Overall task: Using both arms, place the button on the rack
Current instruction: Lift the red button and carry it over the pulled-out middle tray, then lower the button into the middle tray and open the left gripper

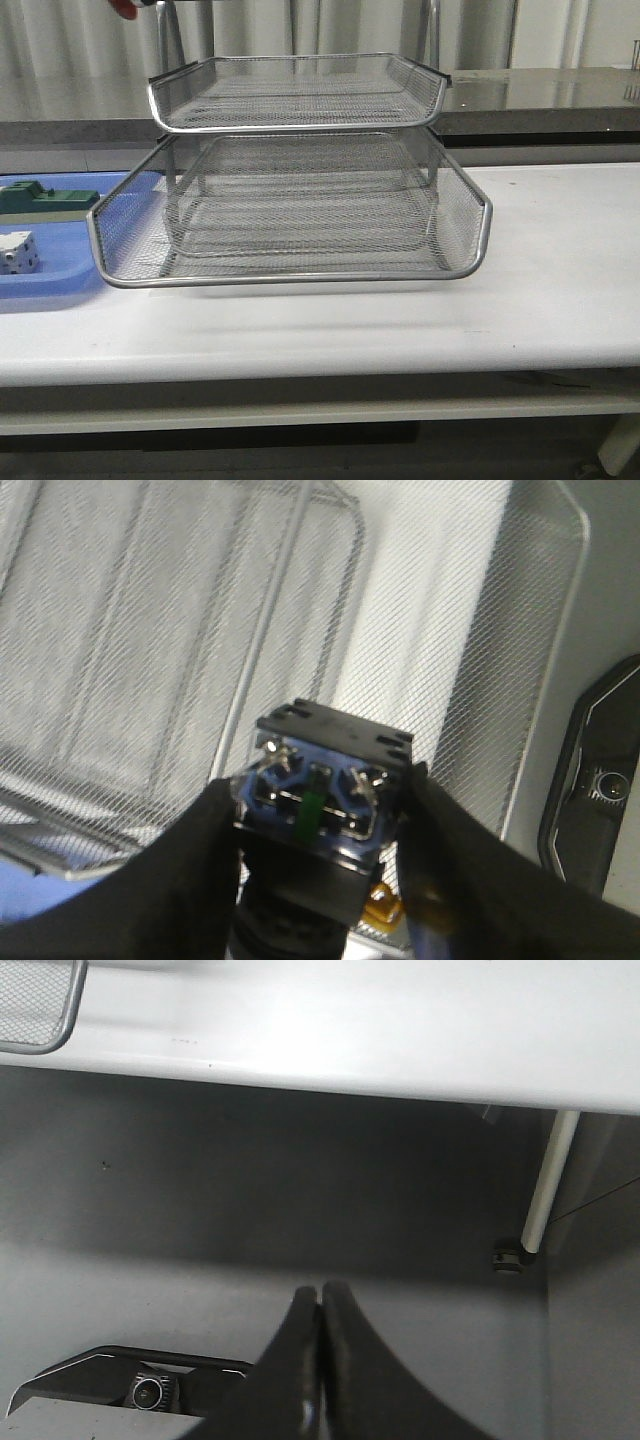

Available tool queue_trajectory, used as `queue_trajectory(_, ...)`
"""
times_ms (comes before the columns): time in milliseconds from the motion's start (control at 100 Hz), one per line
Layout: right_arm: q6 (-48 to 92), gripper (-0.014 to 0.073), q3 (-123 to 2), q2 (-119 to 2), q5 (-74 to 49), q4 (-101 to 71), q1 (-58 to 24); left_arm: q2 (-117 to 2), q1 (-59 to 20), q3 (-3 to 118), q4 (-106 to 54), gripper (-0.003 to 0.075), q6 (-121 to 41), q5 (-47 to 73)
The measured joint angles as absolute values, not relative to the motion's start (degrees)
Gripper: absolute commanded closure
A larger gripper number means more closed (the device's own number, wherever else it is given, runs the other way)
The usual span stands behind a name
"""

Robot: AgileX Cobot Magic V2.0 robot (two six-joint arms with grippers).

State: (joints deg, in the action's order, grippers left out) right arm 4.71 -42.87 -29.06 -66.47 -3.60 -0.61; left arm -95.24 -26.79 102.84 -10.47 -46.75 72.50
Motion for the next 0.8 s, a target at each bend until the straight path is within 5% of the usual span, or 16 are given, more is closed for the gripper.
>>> queue_trajectory(800, 4.7, 0.0663, -42.9, -29.1, -66.5, -3.6, -0.6, -110.6, -34.0, 102.8, -10.4, 0.0603, -46.8, 69.7)
